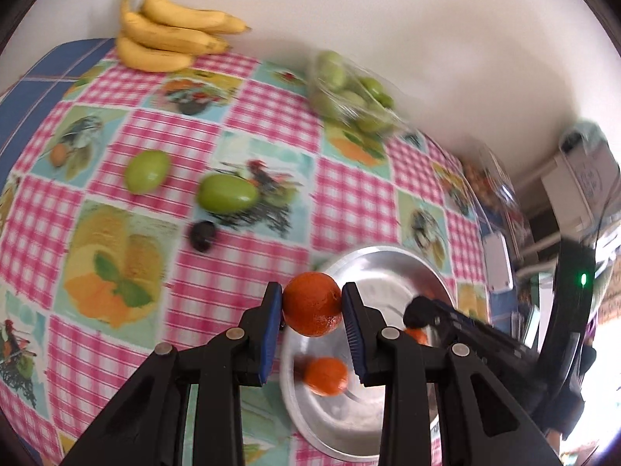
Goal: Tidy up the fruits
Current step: 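Carry the orange and the plum over the steel bowl with both grippers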
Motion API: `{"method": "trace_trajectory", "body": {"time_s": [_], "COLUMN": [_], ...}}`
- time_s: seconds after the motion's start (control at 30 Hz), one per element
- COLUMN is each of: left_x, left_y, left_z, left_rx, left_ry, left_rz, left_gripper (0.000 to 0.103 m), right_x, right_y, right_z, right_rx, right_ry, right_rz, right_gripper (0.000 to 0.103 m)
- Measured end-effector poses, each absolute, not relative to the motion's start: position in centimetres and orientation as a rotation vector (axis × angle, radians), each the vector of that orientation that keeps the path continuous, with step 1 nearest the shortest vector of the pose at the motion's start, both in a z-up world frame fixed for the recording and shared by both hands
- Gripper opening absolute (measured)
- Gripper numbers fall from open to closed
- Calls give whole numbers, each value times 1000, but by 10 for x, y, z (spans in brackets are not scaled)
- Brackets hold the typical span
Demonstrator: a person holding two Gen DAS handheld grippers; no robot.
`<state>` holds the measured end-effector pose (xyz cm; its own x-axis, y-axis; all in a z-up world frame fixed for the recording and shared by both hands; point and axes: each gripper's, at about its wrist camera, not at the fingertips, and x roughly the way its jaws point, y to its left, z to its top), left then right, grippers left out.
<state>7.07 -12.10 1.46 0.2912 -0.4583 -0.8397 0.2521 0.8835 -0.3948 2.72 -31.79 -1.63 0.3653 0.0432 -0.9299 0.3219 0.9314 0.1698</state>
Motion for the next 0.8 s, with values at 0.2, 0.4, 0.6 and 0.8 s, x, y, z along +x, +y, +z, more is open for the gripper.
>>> {"method": "trace_trajectory", "body": {"time_s": [0.2, 0.4, 0.6, 0.8], "left_x": [55, 50, 53, 55], "left_y": [-154, -167, -171, -172], "left_z": [9, 2, -8, -18], "left_rx": [-97, -57, -47, -49], "left_ry": [1204, 1213, 1243, 1274], "left_rz": [-537, -561, -549, -536], "left_gripper": [33, 33, 33, 33], "right_x": [17, 12, 12, 13], "right_y": [-346, -361, -364, -366], "right_z": [-15, -18, -23, -32], "right_rx": [420, 447, 451, 465], "right_ry": [1173, 1173, 1175, 1186], "right_rz": [-231, -272, -291, -300], "right_gripper": [25, 25, 25, 25]}}
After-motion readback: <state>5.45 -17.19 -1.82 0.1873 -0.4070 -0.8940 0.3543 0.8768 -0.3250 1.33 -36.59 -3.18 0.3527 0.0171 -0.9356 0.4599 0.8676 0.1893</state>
